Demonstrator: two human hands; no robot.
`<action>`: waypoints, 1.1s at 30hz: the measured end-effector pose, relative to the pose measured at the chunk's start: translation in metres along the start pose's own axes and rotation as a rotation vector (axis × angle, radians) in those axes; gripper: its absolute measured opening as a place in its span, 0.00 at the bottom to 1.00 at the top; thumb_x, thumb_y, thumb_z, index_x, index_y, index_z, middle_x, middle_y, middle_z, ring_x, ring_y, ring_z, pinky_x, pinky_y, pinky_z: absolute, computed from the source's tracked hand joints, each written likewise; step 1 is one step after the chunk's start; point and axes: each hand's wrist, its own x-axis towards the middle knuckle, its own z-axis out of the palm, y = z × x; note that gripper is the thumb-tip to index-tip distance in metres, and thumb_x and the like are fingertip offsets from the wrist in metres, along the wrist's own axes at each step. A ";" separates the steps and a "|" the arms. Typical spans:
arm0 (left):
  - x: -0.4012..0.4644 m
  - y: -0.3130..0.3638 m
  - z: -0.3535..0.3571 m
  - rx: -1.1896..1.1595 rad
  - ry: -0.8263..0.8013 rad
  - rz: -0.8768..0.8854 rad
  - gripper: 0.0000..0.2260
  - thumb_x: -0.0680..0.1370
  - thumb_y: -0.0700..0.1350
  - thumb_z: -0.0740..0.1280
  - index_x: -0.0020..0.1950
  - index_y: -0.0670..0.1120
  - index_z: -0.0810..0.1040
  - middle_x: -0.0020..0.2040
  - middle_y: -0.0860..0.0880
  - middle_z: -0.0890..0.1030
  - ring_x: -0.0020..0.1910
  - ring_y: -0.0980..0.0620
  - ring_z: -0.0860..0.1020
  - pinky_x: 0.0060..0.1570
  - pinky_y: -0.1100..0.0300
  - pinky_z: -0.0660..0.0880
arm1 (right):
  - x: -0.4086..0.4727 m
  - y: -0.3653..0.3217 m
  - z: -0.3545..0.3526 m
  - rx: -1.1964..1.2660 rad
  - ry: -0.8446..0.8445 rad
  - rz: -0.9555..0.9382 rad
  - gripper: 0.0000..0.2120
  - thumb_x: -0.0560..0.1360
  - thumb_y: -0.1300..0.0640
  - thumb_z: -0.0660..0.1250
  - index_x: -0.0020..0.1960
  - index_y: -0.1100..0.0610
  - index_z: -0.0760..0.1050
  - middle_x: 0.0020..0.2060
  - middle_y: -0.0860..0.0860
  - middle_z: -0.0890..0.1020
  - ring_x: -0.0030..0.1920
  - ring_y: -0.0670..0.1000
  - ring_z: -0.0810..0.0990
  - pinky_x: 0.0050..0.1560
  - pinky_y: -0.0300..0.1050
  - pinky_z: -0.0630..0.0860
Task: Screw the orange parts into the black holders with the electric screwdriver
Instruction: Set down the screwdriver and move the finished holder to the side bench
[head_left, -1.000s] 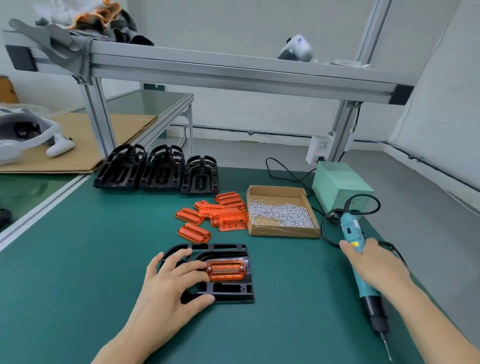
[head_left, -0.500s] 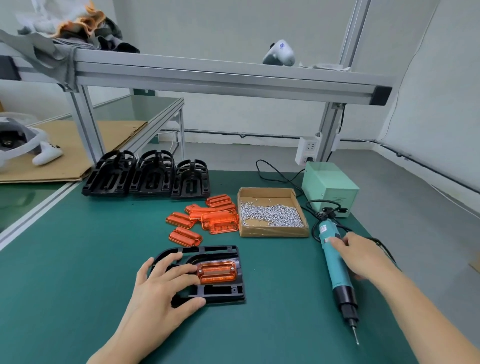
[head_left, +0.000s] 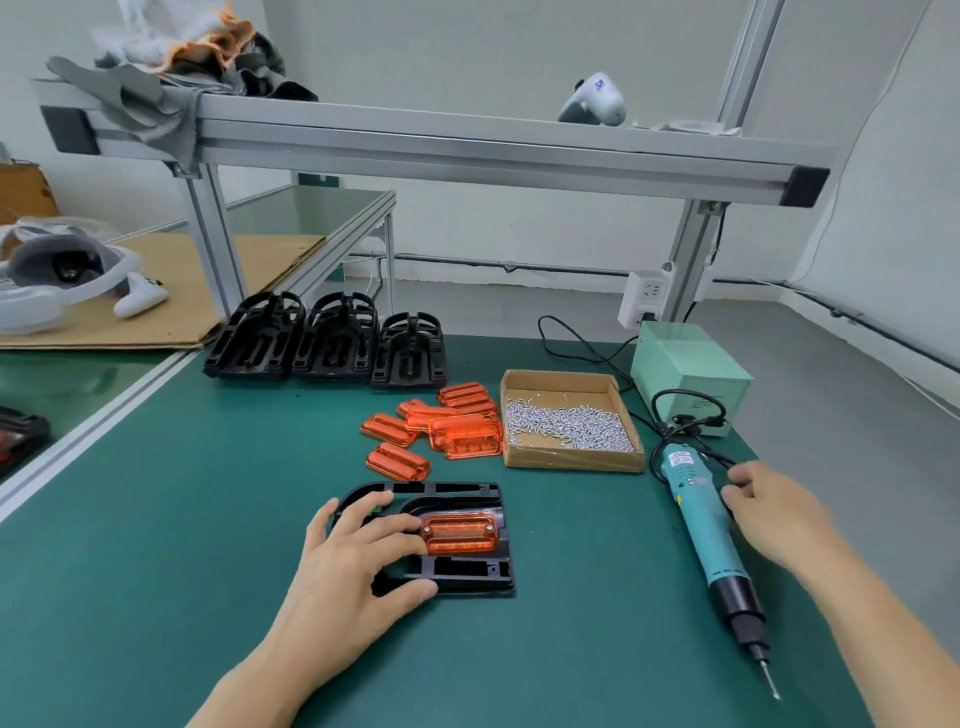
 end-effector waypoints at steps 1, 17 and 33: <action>0.000 0.000 0.000 0.009 -0.009 0.000 0.20 0.70 0.68 0.60 0.52 0.60 0.81 0.59 0.69 0.73 0.70 0.65 0.58 0.73 0.55 0.42 | -0.004 -0.009 0.000 -0.006 0.083 -0.035 0.16 0.81 0.56 0.56 0.68 0.57 0.70 0.60 0.58 0.76 0.56 0.59 0.76 0.54 0.51 0.72; -0.001 -0.002 -0.001 0.024 -0.022 0.039 0.16 0.72 0.64 0.66 0.55 0.60 0.80 0.61 0.69 0.72 0.71 0.67 0.53 0.73 0.57 0.38 | -0.063 -0.166 0.069 0.045 -0.200 -0.879 0.21 0.83 0.55 0.54 0.76 0.52 0.62 0.73 0.48 0.66 0.73 0.47 0.63 0.72 0.43 0.59; -0.001 -0.011 -0.010 0.068 -0.043 -0.009 0.16 0.72 0.65 0.64 0.57 0.62 0.78 0.69 0.68 0.62 0.71 0.68 0.46 0.72 0.56 0.33 | -0.045 -0.166 0.085 0.067 -0.386 -0.832 0.17 0.82 0.52 0.60 0.70 0.50 0.70 0.59 0.45 0.74 0.62 0.46 0.71 0.64 0.44 0.66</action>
